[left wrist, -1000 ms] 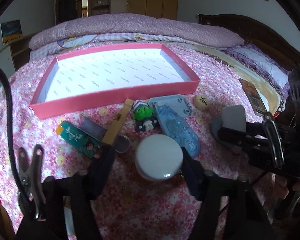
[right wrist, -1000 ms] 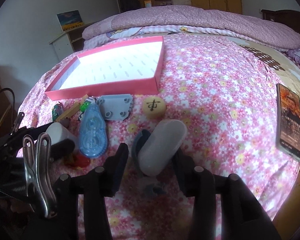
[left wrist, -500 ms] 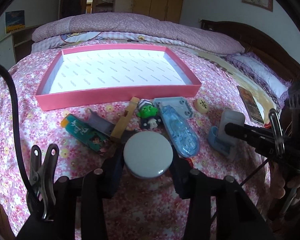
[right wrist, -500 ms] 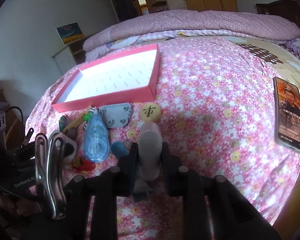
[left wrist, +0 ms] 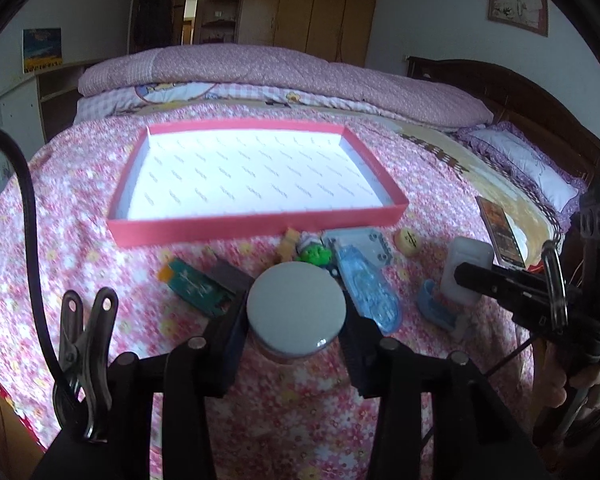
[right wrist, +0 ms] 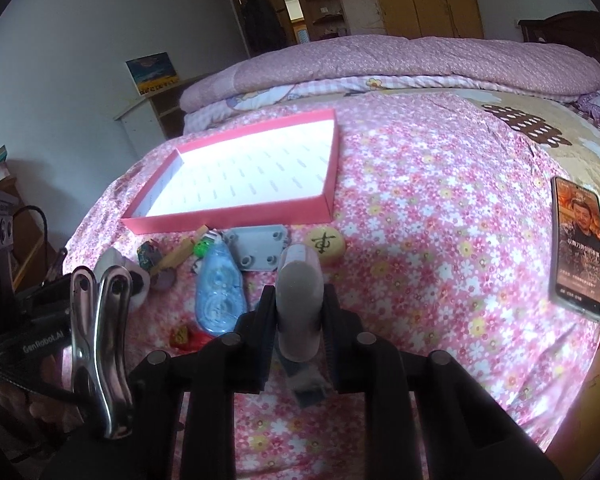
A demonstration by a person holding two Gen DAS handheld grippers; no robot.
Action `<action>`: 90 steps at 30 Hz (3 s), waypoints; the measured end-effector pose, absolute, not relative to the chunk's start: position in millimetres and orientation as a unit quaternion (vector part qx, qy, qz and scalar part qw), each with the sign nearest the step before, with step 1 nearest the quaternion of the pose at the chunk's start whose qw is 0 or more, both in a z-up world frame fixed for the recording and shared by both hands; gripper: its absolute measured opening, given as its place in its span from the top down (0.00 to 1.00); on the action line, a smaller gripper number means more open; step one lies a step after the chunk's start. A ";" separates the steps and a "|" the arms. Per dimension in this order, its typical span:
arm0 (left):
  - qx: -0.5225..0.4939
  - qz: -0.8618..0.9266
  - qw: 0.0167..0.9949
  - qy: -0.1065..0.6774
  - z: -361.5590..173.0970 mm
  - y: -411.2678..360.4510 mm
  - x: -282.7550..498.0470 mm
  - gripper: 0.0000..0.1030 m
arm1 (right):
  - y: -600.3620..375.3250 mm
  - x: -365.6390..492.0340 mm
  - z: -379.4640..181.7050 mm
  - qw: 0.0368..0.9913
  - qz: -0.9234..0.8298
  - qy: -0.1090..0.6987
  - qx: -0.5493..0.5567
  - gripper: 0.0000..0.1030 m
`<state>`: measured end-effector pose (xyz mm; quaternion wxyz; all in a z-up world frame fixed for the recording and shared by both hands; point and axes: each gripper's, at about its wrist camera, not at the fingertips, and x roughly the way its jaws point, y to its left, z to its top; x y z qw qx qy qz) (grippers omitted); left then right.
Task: Organize rigid objects
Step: 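Grasp the white jar with the left tool while the right tool lifts the earbud case, then lower the jar into the pink tray with the left tool while the right tool releases the earbud case there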
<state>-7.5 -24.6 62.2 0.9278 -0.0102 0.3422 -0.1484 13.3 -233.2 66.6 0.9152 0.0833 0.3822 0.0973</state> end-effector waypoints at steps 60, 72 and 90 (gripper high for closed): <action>0.022 -0.047 0.938 0.344 70.0 -3.7 106.9 0.43 | -196.7 122.5 82.3 0.916 0.087 0.390 0.032 0.76; 0.010 -0.038 0.938 0.344 74.0 -0.2 104.9 0.42 | -193.7 119.5 88.0 0.919 0.086 0.384 0.023 0.60; -0.005 -0.026 0.942 0.336 93.6 10.3 69.3 0.42 | -183.2 87.5 105.9 0.923 0.099 0.372 0.018 0.46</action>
